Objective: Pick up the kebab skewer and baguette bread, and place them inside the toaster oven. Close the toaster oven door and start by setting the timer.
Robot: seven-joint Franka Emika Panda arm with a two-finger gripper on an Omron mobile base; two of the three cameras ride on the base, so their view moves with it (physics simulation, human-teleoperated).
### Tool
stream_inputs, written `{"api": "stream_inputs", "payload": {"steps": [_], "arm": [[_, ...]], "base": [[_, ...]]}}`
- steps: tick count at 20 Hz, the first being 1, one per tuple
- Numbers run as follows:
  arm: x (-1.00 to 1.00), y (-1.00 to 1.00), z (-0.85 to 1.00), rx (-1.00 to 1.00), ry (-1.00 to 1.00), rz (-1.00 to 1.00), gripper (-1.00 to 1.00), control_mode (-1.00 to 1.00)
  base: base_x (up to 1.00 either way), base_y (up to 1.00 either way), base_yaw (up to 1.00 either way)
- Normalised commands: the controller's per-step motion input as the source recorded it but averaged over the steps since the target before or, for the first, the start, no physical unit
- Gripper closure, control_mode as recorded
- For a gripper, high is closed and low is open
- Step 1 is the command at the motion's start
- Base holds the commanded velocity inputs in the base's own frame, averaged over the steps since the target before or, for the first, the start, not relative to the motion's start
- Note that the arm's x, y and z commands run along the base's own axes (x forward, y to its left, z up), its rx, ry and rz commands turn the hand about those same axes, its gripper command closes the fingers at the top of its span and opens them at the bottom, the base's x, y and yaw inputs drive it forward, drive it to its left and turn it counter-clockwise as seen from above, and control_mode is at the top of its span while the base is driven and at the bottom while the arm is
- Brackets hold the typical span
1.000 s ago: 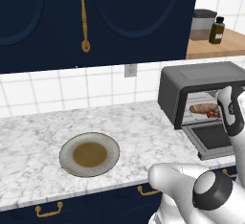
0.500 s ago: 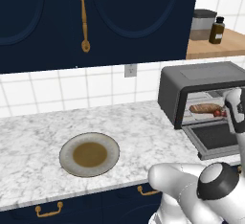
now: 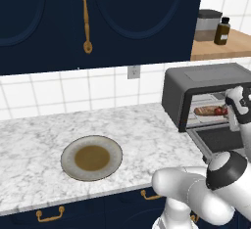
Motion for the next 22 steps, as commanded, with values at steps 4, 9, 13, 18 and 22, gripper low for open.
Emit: {"api": "stream_inputs", "payload": {"steps": [4, 9, 13, 18, 22], "arm": [[0.26, -0.36, 0.0, 0.0, 0.0, 0.0, 1.0, -1.0], [0.25, -0.1, 0.0, 0.0, 0.0, 0.01, 1.0, -1.0], [0.24, 0.0, 0.0, 0.0, 0.0, 0.01, 1.0, -1.0], [0.31, 0.0, 0.0, 0.0, 0.0, 0.01, 1.0, -1.0], [0.31, 0.0, 0.0, 0.0, 0.01, 0.01, 1.0, -1.0]], "base": [[0.0, 0.0, 0.0], [0.0, 0.0, 0.0], [0.0, 0.0, 0.0], [0.0, 0.0, 0.0], [0.0, 0.0, 0.0]]}}
